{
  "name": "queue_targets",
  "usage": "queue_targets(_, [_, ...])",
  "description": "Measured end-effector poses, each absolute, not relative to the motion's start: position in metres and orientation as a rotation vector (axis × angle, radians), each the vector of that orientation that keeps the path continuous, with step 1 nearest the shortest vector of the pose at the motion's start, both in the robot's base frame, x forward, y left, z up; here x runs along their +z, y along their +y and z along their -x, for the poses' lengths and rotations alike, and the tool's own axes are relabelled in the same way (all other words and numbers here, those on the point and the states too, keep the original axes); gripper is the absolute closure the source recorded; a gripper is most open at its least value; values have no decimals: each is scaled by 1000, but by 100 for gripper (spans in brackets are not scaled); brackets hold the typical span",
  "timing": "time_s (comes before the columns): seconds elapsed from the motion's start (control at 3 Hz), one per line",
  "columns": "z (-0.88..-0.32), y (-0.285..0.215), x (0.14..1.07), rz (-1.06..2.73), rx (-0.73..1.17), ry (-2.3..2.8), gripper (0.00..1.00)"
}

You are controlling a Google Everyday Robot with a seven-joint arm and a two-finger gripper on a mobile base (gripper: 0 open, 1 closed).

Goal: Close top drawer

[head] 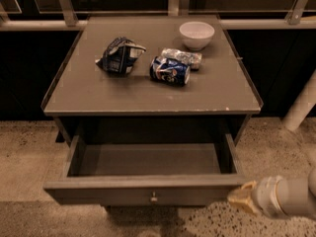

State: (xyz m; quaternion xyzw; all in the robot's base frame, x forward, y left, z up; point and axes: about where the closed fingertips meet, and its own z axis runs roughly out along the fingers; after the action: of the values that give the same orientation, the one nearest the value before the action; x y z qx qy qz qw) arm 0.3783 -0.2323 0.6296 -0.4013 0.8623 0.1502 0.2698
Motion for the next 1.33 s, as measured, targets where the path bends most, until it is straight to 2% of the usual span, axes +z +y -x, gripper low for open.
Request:
queue_targets(0.33, [-376,-233,630,1082,405,2324,100])
queue_targets(1.33, [-442,-203,647,1089,235,2123,100])
